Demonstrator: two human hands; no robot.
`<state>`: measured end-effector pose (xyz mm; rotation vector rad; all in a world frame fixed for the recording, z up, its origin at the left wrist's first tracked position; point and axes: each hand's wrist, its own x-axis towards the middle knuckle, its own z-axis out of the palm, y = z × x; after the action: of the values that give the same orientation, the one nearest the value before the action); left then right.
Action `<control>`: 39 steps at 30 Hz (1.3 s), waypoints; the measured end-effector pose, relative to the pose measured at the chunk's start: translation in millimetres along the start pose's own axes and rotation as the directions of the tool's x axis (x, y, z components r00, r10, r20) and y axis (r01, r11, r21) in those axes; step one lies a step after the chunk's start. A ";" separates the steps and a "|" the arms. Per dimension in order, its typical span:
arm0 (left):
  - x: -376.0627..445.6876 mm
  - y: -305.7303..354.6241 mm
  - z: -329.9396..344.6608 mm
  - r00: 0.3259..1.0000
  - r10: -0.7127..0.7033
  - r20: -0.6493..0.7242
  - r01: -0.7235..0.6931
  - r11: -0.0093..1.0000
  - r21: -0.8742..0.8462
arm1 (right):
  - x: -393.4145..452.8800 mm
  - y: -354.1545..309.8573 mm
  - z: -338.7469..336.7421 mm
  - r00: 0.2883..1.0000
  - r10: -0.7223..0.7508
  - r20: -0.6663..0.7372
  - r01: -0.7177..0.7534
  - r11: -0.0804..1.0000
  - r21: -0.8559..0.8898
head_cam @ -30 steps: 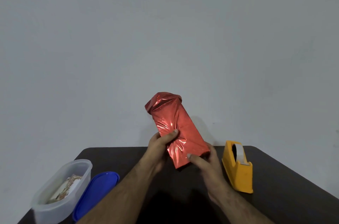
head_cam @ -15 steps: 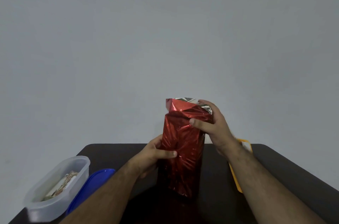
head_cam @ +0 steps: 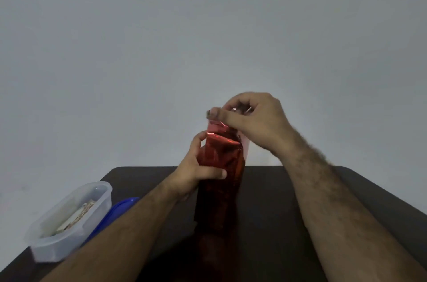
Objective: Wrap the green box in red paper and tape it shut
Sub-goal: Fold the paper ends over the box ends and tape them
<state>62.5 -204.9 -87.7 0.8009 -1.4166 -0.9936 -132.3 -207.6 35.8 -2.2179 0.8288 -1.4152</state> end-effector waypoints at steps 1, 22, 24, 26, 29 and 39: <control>-2.3 -1.3 -2.6 0.999 -0.020 0.040 0.023 0.997 -0.077 | 0.3 2.1 -6.1 0.998 -0.043 0.045 0.045 0.998 -0.041; 5.0 12.0 9.5 0.993 0.115 -0.032 -0.115 0.993 0.012 | 2.2 10.4 -8.7 0.977 -0.192 0.094 0.208 0.958 -0.200; 3.2 12.9 14.6 0.994 0.101 -0.040 -0.102 0.995 -0.015 | 2.6 9.3 -8.8 0.970 -0.237 0.058 0.243 0.955 -0.168; 1.7 14.6 19.0 0.994 0.089 -0.062 -0.092 0.995 -0.050 | 1.9 8.3 -4.6 0.955 -0.296 -0.005 0.291 0.940 -0.178; 2.7 9.8 20.0 0.992 0.092 -0.086 -0.099 0.991 -0.085 | 0.3 3.6 4.1 0.920 -0.354 -0.168 0.301 0.913 -0.277; 5.5 7.4 24.9 0.995 0.079 -0.058 -0.081 0.996 -0.034 | -2.9 -6.4 6.0 0.987 -0.148 -0.065 0.116 0.926 -0.358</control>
<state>37.8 -203.9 -77.9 0.7350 -1.3679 -0.9258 -126.0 -200.9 35.1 -2.5334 1.0543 -1.5398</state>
